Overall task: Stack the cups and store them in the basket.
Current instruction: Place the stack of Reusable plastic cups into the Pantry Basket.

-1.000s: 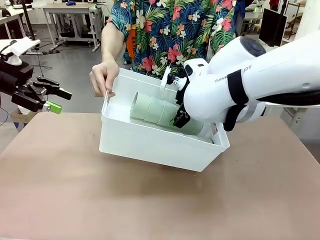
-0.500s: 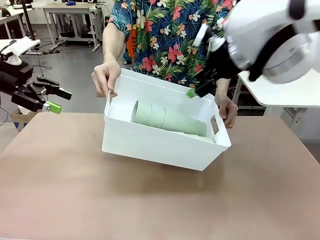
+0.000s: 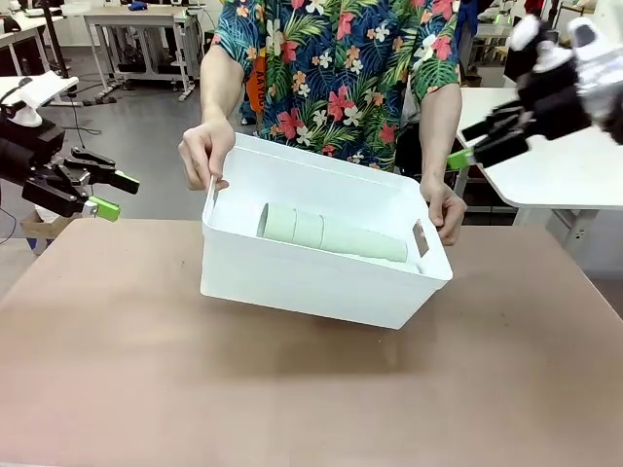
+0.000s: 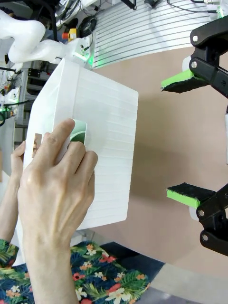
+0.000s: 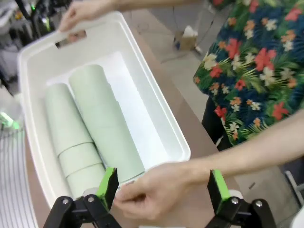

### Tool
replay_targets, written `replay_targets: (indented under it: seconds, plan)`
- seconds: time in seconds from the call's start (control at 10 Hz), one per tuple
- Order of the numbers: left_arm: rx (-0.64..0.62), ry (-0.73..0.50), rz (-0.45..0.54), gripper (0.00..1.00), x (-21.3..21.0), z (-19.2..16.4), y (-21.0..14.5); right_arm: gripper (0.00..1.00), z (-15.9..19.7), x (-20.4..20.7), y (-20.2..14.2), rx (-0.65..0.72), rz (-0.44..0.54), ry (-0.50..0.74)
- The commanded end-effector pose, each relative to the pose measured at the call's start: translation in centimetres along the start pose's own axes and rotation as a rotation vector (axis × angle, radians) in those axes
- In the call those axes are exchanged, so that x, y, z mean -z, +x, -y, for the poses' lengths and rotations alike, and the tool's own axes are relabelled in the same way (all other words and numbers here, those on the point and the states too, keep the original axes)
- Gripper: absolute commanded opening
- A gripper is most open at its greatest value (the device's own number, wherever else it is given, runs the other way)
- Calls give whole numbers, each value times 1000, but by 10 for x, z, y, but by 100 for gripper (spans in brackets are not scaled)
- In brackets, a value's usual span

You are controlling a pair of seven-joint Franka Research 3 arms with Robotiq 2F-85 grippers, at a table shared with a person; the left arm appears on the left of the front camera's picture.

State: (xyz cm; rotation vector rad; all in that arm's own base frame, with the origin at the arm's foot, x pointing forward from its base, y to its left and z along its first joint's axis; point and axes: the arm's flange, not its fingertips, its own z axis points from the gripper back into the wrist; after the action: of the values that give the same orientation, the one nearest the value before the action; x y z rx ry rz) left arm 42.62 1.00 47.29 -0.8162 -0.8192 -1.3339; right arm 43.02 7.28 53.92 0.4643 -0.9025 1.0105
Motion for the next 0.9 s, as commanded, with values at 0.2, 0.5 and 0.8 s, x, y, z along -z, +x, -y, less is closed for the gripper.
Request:
replay_targets:
  seconds: [0.2,0.5,0.8]
  plan:
    - [-8,6,1,100,0,0,2,100,15,-44,-57,1,206,72]
    - [-8,6,1,100,0,0,2,100,22,-67,-82,-57,243,105]
    - [-8,6,1,100,0,0,2,100,21,-72,-80,-40,220,101]
